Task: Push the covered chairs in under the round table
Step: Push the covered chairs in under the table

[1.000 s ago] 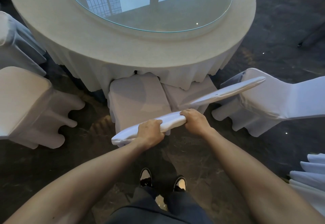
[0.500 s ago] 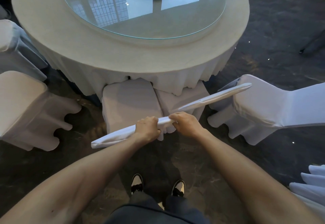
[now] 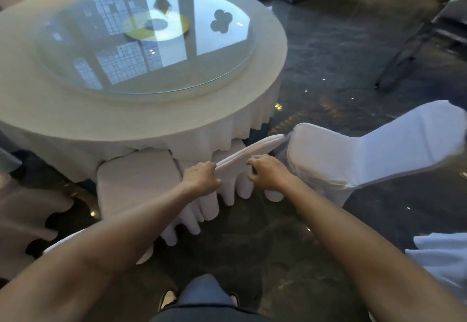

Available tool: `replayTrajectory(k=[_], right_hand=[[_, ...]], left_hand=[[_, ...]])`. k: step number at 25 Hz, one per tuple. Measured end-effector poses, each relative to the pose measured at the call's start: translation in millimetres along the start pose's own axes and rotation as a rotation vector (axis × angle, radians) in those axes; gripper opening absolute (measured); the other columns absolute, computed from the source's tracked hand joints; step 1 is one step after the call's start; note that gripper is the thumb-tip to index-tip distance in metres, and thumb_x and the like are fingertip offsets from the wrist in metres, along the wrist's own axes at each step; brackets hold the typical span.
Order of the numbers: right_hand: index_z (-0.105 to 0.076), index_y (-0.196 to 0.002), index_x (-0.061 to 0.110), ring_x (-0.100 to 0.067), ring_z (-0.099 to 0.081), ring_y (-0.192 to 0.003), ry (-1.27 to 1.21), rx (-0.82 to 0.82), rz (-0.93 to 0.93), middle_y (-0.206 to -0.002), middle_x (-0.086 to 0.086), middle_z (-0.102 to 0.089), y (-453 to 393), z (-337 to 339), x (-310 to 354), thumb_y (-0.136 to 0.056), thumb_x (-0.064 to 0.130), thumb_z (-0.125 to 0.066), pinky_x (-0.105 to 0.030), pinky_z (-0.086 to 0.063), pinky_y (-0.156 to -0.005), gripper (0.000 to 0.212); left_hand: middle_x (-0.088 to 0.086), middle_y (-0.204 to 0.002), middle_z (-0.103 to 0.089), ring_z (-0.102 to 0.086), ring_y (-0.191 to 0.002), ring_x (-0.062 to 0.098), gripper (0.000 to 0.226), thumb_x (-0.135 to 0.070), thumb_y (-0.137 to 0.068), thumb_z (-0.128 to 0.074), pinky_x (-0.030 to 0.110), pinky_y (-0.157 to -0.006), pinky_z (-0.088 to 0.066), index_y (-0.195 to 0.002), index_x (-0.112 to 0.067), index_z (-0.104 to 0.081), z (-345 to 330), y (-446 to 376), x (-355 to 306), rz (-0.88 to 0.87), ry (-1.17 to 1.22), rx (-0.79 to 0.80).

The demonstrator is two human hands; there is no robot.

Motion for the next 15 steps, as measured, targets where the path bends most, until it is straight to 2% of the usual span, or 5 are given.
replayTrajectory(k=[3, 6, 8, 11, 15], right_hand=[[-0.056, -0.135, 0.021, -0.022, -0.054, -0.121, 0.008, -0.042, -0.034, -0.131, -0.002, -0.061, 13, 28, -42, -0.09, 0.035, -0.061, -0.047, -0.045, -0.103, 0.047], [-0.05, -0.14, 0.019, -0.026, -0.052, -0.121, 0.043, -0.089, -0.146, -0.133, -0.006, -0.057, 38, 56, -125, -0.091, 0.034, -0.059, -0.044, -0.042, -0.103, 0.052], [-0.043, -0.146, 0.019, -0.03, -0.044, -0.132, 0.059, -0.131, -0.223, -0.147, -0.011, -0.046, 53, 70, -188, -0.092, 0.034, -0.059, -0.046, -0.036, -0.11, 0.058], [-0.03, -0.153, 0.022, -0.032, -0.026, -0.145, 0.099, -0.163, -0.316, -0.161, -0.012, -0.024, 65, 90, -286, -0.091, 0.037, -0.061, -0.05, -0.026, -0.117, 0.071], [-0.027, -0.154, 0.018, -0.033, -0.022, -0.147, 0.144, -0.2, -0.377, -0.162, -0.014, -0.02, 62, 122, -412, -0.091, 0.034, -0.06, -0.048, -0.025, -0.118, 0.072]], left_hand=[[0.0, -0.107, -0.066, -0.054, -0.082, 0.013, 0.049, -0.037, -0.087, -0.065, 0.028, -0.066, -0.042, -0.134, -0.026, -0.055, 10, -21, -54, -0.084, 0.024, -0.047], [-0.001, -0.114, -0.064, -0.062, -0.096, 0.017, 0.054, -0.035, -0.083, -0.067, 0.031, -0.072, -0.049, -0.134, -0.028, -0.051, 6, -58, -143, -0.254, 0.044, -0.081], [0.003, -0.127, -0.058, -0.057, -0.117, 0.025, 0.058, -0.037, -0.082, -0.067, 0.038, -0.087, -0.049, -0.136, -0.025, -0.048, 1, -86, -208, -0.347, 0.007, -0.087], [0.012, -0.153, -0.039, -0.031, -0.143, 0.036, 0.079, -0.044, -0.085, -0.064, 0.055, -0.116, -0.029, -0.152, -0.019, -0.029, -15, -136, -295, -0.331, -0.062, -0.072], [0.014, -0.15, -0.039, -0.033, -0.14, 0.036, 0.078, -0.048, -0.085, -0.06, 0.054, -0.114, -0.03, -0.149, -0.017, -0.029, -41, -216, -408, -0.37, -0.051, -0.101]])
Point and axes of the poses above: each hand's wrist, its own y-axis away from the middle knuckle, its own z-axis out of the back of the hand, x = y × z, the point moved 6 cm from there along -y, towards the middle knuckle
